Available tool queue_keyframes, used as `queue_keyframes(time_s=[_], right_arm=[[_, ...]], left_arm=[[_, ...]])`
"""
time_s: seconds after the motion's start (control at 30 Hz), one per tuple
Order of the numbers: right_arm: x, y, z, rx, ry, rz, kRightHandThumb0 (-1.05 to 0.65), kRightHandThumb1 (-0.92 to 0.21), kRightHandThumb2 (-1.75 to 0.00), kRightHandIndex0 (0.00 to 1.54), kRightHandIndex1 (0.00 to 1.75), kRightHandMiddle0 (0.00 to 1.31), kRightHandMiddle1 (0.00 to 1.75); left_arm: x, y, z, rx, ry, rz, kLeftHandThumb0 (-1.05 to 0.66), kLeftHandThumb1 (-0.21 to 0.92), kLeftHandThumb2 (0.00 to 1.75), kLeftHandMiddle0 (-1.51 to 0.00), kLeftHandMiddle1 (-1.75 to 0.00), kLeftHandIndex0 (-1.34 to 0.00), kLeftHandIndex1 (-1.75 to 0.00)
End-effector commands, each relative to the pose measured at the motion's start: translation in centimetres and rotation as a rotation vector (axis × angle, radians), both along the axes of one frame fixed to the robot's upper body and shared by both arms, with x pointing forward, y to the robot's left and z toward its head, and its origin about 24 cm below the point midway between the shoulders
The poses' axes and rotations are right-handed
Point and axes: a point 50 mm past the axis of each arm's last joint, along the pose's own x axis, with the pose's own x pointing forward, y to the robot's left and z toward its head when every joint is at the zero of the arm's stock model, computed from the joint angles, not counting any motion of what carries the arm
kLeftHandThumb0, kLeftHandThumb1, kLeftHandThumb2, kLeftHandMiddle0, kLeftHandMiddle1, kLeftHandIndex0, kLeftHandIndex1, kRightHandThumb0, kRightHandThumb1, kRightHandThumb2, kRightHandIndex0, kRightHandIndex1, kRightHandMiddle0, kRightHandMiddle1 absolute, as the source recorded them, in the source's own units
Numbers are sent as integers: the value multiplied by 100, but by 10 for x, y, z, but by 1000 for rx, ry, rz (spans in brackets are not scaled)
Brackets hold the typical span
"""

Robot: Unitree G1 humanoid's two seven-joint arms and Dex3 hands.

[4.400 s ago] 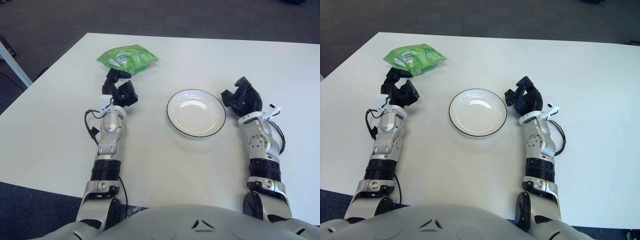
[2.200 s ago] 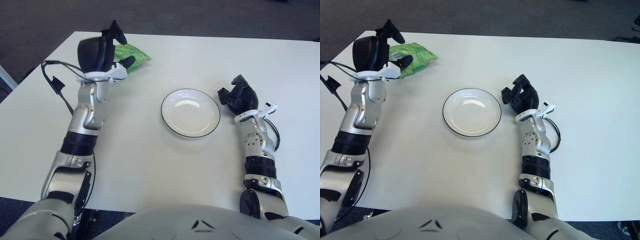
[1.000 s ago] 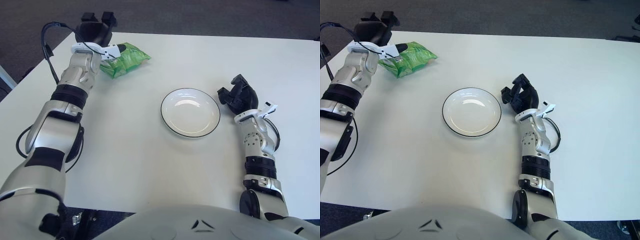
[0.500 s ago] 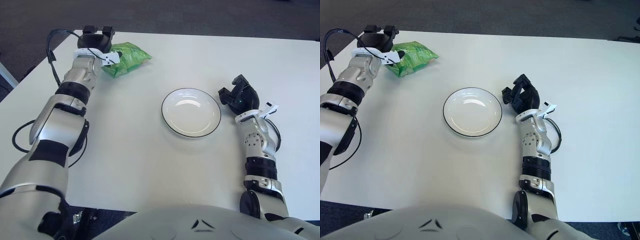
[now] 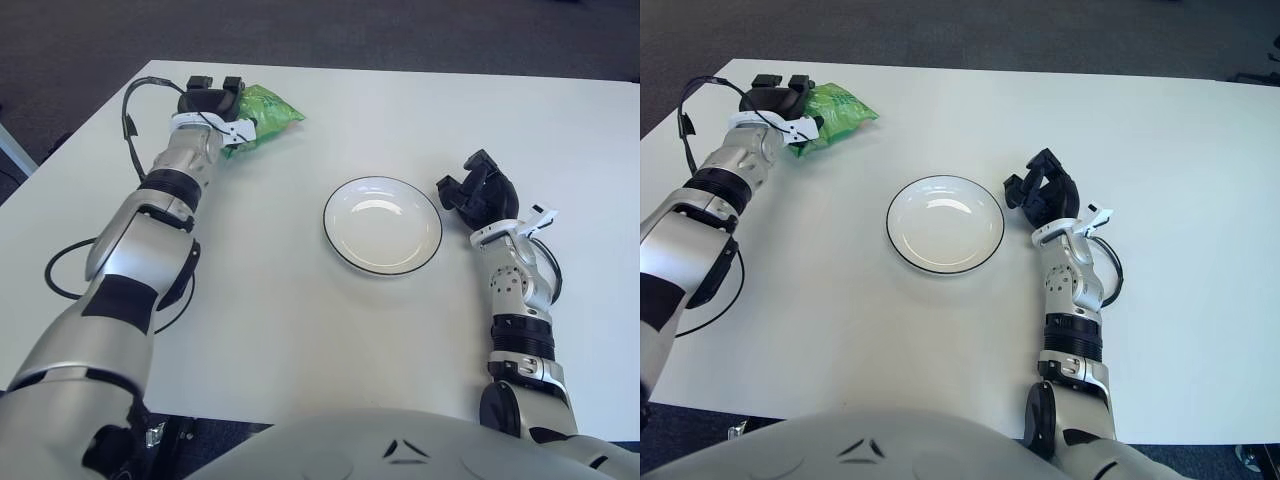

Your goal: Put the snack into the plate.

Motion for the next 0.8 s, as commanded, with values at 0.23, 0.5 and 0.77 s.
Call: queue_keyframes(time_s=[0.23,0.5,0.77], right_arm=[[-22,3,-36,33,140,-15,-52,-21,-144,126,175,70,175],[-25,4,-34,35,137,-22,-52,-22,-144,126,175,70,175],[-26,5,-30,34,138,-27,-52,-22,-144,127,175,69,175]], left_arm=[[-10,-9,-40,-59,135,13,-100,92,132,-10,-29,0,-59],[-17,-5,-53,-67,186,-29,-99,92,129,-16,-31,0,-67],[-21,2,-44,-52,157,-119,-100,92,129,-22,-34,0,-82]])
